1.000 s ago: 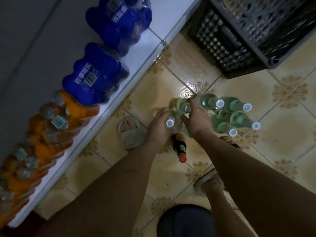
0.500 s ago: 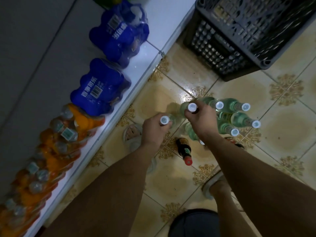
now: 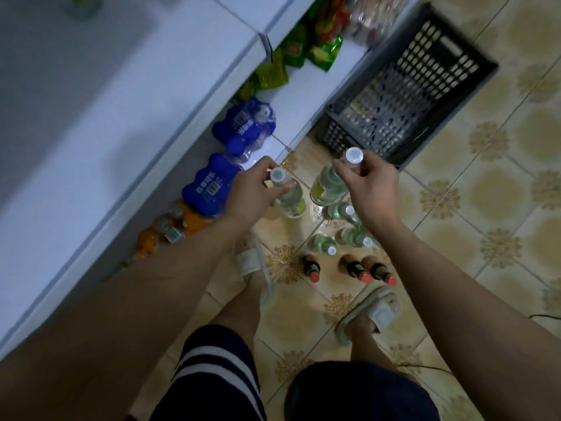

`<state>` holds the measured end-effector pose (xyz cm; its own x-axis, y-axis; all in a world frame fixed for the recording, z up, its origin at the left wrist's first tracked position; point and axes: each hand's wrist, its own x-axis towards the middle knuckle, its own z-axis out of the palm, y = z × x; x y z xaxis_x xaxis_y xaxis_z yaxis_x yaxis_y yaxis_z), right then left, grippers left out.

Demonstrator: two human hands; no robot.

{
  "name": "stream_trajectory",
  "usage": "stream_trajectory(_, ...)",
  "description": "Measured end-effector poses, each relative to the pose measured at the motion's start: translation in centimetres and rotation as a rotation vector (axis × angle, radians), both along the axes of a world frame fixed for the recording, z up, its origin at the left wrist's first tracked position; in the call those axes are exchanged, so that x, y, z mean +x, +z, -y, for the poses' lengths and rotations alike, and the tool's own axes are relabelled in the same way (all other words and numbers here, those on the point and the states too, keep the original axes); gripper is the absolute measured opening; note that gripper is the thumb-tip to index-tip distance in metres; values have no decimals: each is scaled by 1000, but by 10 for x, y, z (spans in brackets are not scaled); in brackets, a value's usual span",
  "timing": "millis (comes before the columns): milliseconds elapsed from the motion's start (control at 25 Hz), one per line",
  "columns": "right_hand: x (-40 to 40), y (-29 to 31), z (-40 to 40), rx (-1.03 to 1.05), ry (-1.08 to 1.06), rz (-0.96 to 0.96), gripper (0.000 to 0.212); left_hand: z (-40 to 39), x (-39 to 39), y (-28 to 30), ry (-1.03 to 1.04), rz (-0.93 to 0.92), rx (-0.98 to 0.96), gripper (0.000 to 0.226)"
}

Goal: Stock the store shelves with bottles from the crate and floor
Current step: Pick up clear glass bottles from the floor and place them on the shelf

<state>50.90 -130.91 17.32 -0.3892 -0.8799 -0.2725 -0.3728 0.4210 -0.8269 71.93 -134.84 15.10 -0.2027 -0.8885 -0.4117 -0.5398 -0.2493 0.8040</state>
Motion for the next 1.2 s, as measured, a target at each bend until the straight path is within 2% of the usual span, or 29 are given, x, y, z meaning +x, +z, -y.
stream_trajectory(120, -13, 65, 33, -161, 86, -194, 42, 35, -1, 63, -104, -15, -157, 23)
stream_trajectory(280, -13, 142, 86, -421, 173, -365, 55, 89, 5, 146, -233, 41, -484, 35)
stream_trajectory(400, -2, 185, 128, -535, 248, -454, 57, 128, 18, 199, -286, 65, -654, 37)
stream_trajectory(520, 9, 212, 169, -571, 273, -548, 52, 163, 41, 231, -224, 77, -757, 39)
stream_trajectory(720, 49, 231, 238, -590, 374, -673, 46, 214, 76, 251, -97, 122, -858, 33)
stream_trajectory(840, 80, 227, 273, -586, 428, -714, 49, 228, 102, 246, -62, 189, -902, 31)
stream_trajectory(1000, 116, 216, 304, -591, 497, -683, 55, 232, 145, 236, 25, 194, -859, 35)
stream_trajectory(1120, 143, 214, 318, -562, 559, -653, 55, 223, 164, 229, -19, 336, -908, 37)
stream_trajectory(1200, 159, 214, 321, -540, 586, -595, 49, 218, 175, 228, -20, 363, -906, 34)
